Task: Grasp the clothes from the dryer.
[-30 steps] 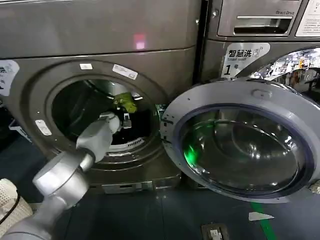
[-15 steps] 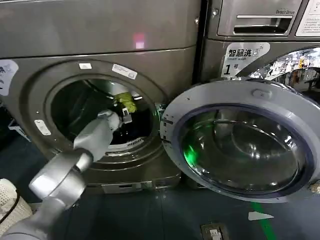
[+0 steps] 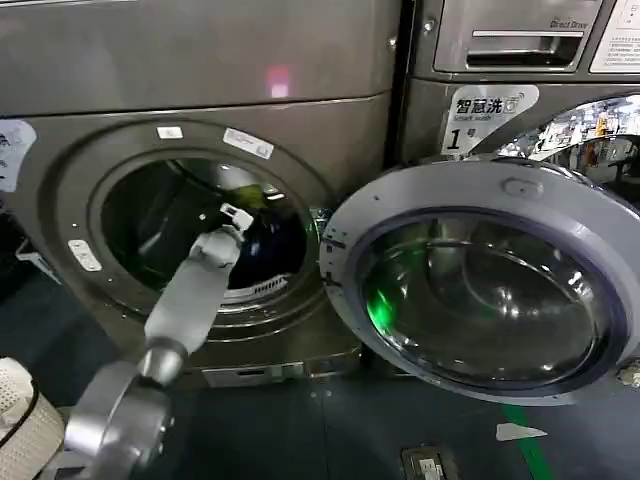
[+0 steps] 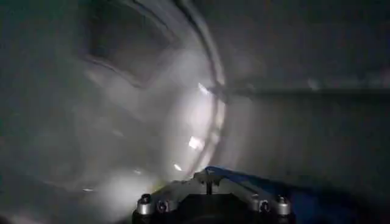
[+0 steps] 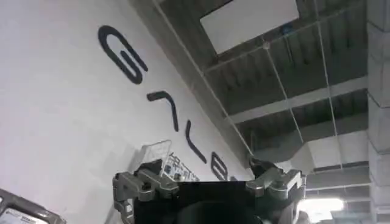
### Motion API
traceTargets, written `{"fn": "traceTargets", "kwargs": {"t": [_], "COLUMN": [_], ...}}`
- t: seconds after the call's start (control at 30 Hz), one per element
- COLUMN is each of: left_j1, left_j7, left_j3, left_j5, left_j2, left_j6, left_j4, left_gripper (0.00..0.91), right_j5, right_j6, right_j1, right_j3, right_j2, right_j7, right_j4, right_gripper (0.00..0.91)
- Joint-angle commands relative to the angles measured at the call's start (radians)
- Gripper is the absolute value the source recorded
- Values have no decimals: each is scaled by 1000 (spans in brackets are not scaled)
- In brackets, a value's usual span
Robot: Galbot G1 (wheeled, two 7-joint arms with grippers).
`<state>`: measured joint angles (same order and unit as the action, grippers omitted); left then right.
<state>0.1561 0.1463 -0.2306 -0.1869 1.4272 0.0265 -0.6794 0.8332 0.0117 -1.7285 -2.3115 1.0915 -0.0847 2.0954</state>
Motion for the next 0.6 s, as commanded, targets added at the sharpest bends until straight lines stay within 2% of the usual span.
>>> {"fn": "traceTargets", "kwargs": {"t": [0.03, 0.33, 0.6], "left_j1": [232, 379, 367], "left_j7": [-253, -275, -255], "left_j3": [-251, -292, -274], "left_j5": [192, 161, 151], "left_j2": [24, 73, 74], "left_j6": [-184, -296, -273], "left_j4": [-348, -502, -495], "left_gripper": [0, 0, 0], "right_j5": [-12, -13, -2], "right_j6": [5, 7, 26], "right_j1": [0, -2, -5], "right_j3": [0, -17, -20], "right_j2": [-3, -4, -11], "right_j7": [6, 0, 12], "right_j4": [9, 6, -3], "right_gripper": [907, 907, 907]}}
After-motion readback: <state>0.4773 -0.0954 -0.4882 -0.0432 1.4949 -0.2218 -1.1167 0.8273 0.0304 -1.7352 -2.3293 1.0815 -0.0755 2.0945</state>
